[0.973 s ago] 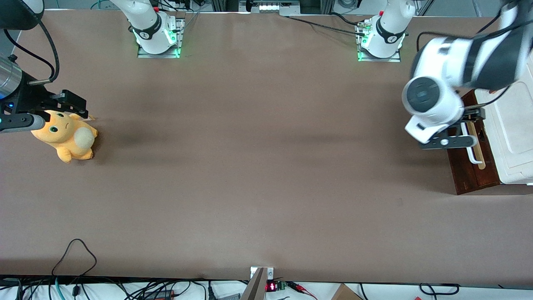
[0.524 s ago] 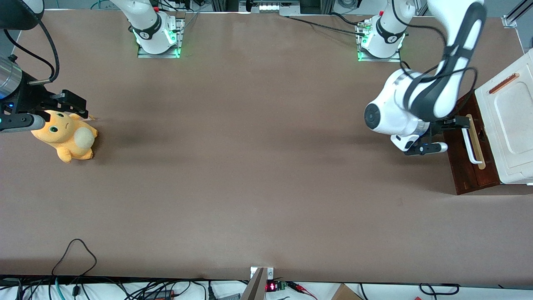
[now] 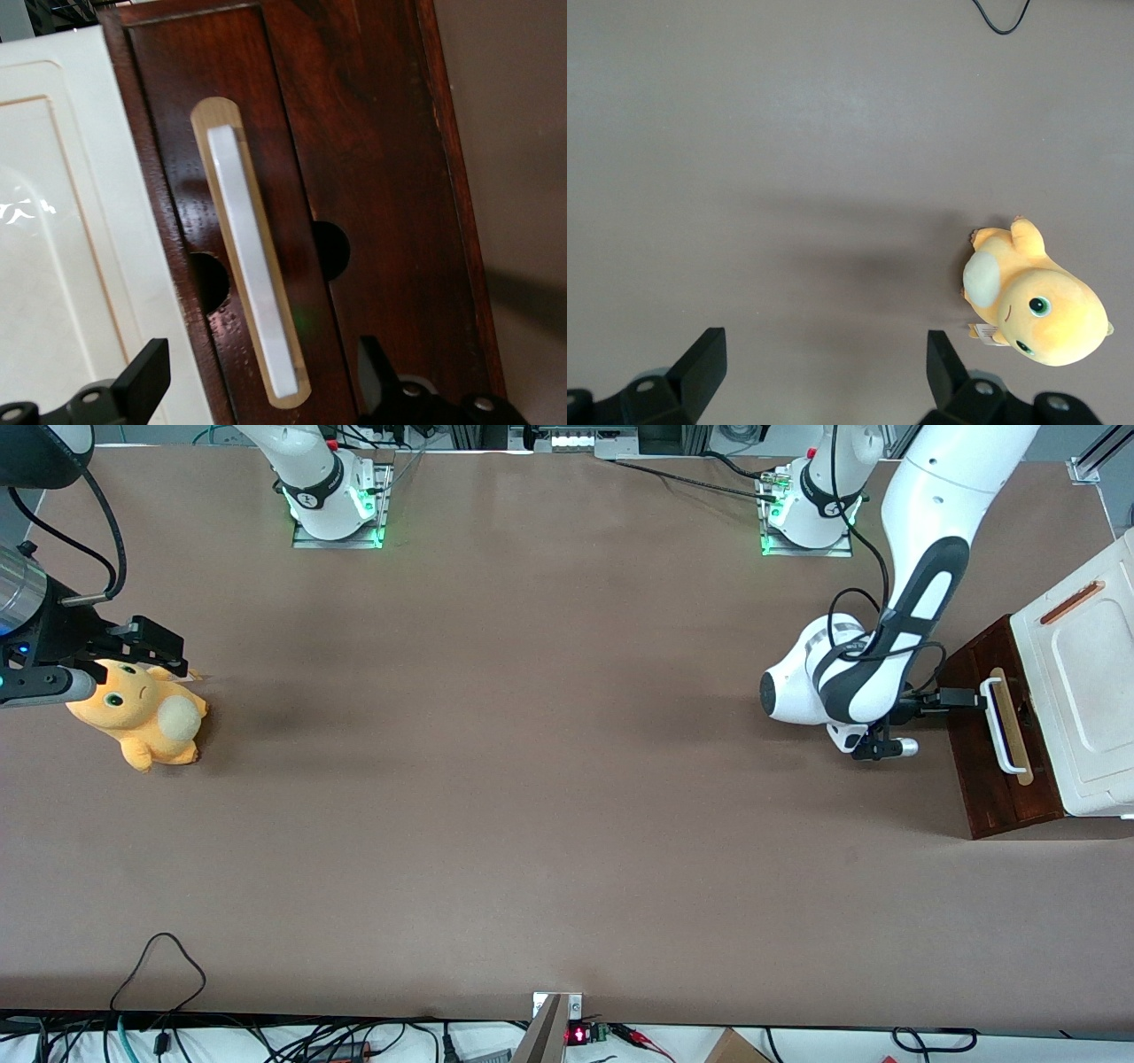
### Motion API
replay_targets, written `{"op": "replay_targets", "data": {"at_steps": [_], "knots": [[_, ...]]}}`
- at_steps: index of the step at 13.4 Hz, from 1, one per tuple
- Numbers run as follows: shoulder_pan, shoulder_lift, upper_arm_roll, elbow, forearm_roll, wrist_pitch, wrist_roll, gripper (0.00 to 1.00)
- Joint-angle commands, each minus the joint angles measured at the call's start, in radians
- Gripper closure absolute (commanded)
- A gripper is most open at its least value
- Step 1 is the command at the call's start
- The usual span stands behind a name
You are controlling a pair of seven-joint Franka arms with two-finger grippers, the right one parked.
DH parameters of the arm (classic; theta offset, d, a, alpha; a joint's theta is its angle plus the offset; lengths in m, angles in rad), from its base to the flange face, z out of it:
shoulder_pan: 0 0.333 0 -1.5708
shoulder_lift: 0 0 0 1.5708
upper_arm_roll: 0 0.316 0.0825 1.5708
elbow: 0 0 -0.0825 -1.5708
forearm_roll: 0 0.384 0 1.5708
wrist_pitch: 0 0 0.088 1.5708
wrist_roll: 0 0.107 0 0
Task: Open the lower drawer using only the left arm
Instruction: 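Lower the open left gripper onto the white drawer handle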
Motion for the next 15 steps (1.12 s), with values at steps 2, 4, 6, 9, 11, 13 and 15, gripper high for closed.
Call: {"op": "replay_targets", "data": {"at_steps": [2, 4, 6, 9, 11, 13, 15], "knots": [[0.009, 0.039, -0.003, -0.004, 0.088, -0.074, -0.074, 0.10], [0.007, 0.038, 0.008, -0.004, 0.112, -0.072, -0.085, 0.14], [0.007, 0.059, 0.023, -0.004, 0.147, -0.074, -0.108, 0.15], [0.018, 0.105, 0.023, 0.007, 0.195, -0.109, -0.161, 0.15], [0.027, 0.105, 0.023, 0.015, 0.203, -0.106, -0.158, 0.17], [0.040, 0.105, 0.023, 0.024, 0.203, -0.100, -0.157, 0.20], [0.043, 0.102, 0.023, 0.027, 0.203, -0.098, -0.155, 0.33]]}}
